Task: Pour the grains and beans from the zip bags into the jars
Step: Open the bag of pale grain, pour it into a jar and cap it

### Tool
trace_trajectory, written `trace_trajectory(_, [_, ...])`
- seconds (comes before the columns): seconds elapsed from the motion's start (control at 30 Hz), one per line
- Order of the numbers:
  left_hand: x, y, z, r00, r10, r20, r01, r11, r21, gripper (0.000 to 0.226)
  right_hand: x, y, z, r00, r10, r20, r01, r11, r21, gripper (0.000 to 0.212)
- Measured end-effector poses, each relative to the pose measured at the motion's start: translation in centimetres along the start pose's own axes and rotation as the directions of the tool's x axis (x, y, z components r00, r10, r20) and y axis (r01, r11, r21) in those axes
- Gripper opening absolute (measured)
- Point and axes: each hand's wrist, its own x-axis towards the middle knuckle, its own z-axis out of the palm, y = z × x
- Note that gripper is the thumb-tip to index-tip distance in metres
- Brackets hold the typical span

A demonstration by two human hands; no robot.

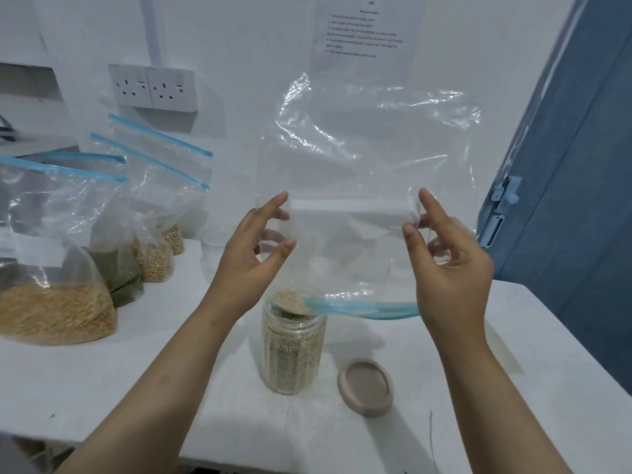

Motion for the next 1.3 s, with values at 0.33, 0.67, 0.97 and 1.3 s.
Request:
trace_trajectory(0.33, [0.0, 0.3, 0.0, 1.000, 0.025, -0.002, -0.025, 1.000, 0.012, 0.058, -0.2, 0.0, 0.0, 0.999, 0.025, -0.025, -0.025, 1.000, 0.002, 0.041])
trace_trajectory(0.67, [0.4, 0.3, 0.3, 0.998, 0.055, 0.013, -0.056, 0.998, 0.024, 0.057, -0.3, 0.3, -0.3, 0.998, 0.038, -0.054, -0.038, 0.999, 0.003, 0.040])
trace_trajectory(0.97, [0.8, 0.2, 0.3, 0.999, 0.041, -0.003, -0.041, 0.999, -0.001, 0.059, -0.3, 0.5, -0.3, 0.997, 0.066, -0.047, -0.065, 0.998, 0.019, 0.039])
trace_trajectory(1.3, [1.3, 0.2, 0.4, 1.000, 0.020, -0.012, -0.021, 0.999, -0.038, 0.059, -0.3, 0.7, -0.2, 0.996, 0.066, -0.063, -0.066, 0.998, 0.004, 0.040])
